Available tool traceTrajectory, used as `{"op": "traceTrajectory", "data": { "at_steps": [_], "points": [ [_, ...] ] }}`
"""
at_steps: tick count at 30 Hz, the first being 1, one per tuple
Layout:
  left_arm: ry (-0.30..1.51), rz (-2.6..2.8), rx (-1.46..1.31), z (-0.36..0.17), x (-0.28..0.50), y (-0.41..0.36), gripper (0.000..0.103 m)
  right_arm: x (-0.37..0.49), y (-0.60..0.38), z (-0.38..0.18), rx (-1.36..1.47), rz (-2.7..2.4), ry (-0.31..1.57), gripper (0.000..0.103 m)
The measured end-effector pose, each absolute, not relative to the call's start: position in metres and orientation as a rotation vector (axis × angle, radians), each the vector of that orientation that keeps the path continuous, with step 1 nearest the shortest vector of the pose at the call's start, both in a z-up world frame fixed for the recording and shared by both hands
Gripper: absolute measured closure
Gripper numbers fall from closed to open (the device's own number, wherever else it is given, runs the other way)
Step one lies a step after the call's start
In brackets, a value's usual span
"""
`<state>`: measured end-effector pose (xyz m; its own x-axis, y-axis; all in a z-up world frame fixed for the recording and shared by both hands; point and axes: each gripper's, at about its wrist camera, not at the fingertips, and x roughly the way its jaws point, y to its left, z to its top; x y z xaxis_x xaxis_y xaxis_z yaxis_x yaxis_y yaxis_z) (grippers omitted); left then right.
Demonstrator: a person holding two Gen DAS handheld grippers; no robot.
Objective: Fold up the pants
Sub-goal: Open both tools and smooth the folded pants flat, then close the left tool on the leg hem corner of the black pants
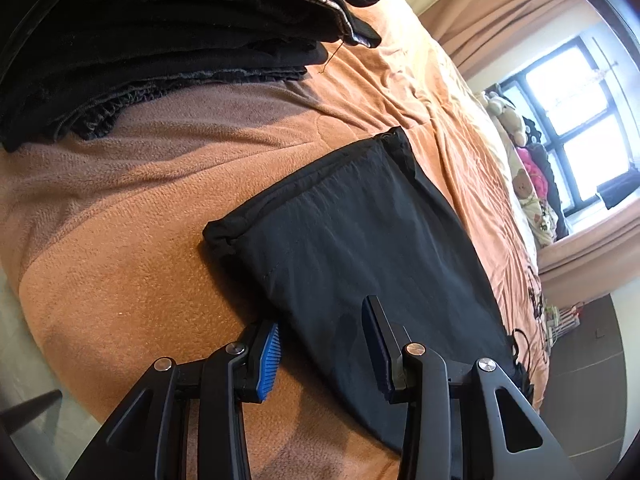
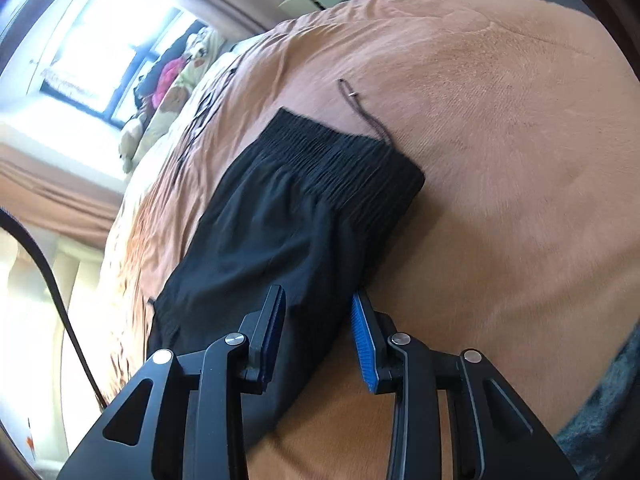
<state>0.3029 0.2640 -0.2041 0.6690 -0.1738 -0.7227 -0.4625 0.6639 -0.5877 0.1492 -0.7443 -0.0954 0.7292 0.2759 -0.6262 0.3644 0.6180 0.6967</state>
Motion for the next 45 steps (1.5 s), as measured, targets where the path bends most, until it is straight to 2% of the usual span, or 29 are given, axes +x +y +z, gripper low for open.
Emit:
{"op": "traceTrajectory", "data": {
  "at_steps": [3,13,23,25,26,27,33,35,37,39,41,45],
  "points": [
    [0.856,0.220,-0.813,-0.201,0.304,0.266,0.069,0.133,-0.728,-0.082,0.906,-0.036,0.782,0.072],
    [0.819,0.205,-0.820,-0.182,0.283,0.283,0.069,0.144,-0.688,-0.034,0.803,0.051,0.757,0.072],
    [0.856,0.206,-0.814,-0.188,0.297,0.288,0.069,0.193,-0.648,-0.030,0.747,0.188,0.770,0.072],
    [0.844,0.214,-0.798,-0.187,0.299,0.286,0.076,0.201,-0.641,-0.032,0.738,0.214,0.778,0.072],
    [0.842,0.236,-0.765,-0.185,0.300,0.285,0.096,0.205,-0.637,-0.033,0.732,0.224,0.782,0.072],
    [0.845,0.258,-0.740,-0.183,0.302,0.284,0.103,0.208,-0.632,-0.033,0.726,0.235,0.787,0.072],
    [0.822,0.291,-0.723,-0.175,0.297,0.290,0.103,0.229,-0.608,-0.034,0.686,0.291,0.821,0.072],
    [0.843,0.286,-0.737,-0.175,0.295,0.293,0.103,0.233,-0.605,-0.034,0.682,0.306,0.826,0.072],
    [0.854,0.258,-0.755,-0.176,0.295,0.294,0.098,0.237,-0.602,-0.035,0.675,0.313,0.832,0.072],
    [0.854,0.251,-0.760,-0.177,0.294,0.293,0.076,0.241,-0.600,-0.038,0.674,0.318,0.841,0.072],
    [0.856,0.257,-0.762,-0.177,0.293,0.292,0.062,0.241,-0.599,-0.040,0.678,0.324,0.846,0.072],
    [0.868,0.259,-0.782,-0.182,0.293,0.290,0.061,0.239,-0.595,-0.040,0.679,0.333,0.849,0.072]
  ]
}}
